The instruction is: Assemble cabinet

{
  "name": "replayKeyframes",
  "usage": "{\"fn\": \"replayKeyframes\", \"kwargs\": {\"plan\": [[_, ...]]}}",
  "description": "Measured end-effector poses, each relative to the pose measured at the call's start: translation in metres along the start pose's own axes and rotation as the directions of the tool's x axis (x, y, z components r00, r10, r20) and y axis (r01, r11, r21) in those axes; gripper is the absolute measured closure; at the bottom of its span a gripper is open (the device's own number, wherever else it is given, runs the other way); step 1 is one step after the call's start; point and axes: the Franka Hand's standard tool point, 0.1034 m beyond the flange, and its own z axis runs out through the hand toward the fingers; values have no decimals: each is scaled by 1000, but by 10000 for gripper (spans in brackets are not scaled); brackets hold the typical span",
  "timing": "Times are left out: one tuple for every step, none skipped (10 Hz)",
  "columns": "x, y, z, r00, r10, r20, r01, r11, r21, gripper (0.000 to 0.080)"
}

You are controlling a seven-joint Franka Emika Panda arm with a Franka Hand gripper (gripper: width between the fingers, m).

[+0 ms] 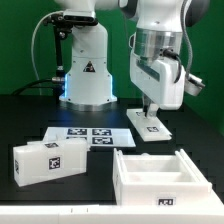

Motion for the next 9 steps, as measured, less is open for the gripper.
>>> {"fn": "replayKeyframes", "kwargs": {"plan": [[-1, 1, 1, 1000, -2, 6, 2, 1000, -2, 735], [-2, 1, 1, 1000, -6, 10, 6, 1000, -3, 735], [-3, 0, 1, 1000, -1, 16, 1, 1000, 10, 735], [-5, 0, 1, 999, 31, 23, -31, 999, 21, 735], [-11, 1, -2, 986, 166, 28, -166, 986, 9, 735], [-16, -7, -3, 977, 208, 44, -212, 973, 89, 735], [-17, -8, -2, 977, 204, 55, -210, 966, 153, 735], [-19, -4, 1, 980, 190, 58, -197, 962, 187, 735], [-21, -2, 2, 981, 182, 64, -190, 968, 162, 735]]}}
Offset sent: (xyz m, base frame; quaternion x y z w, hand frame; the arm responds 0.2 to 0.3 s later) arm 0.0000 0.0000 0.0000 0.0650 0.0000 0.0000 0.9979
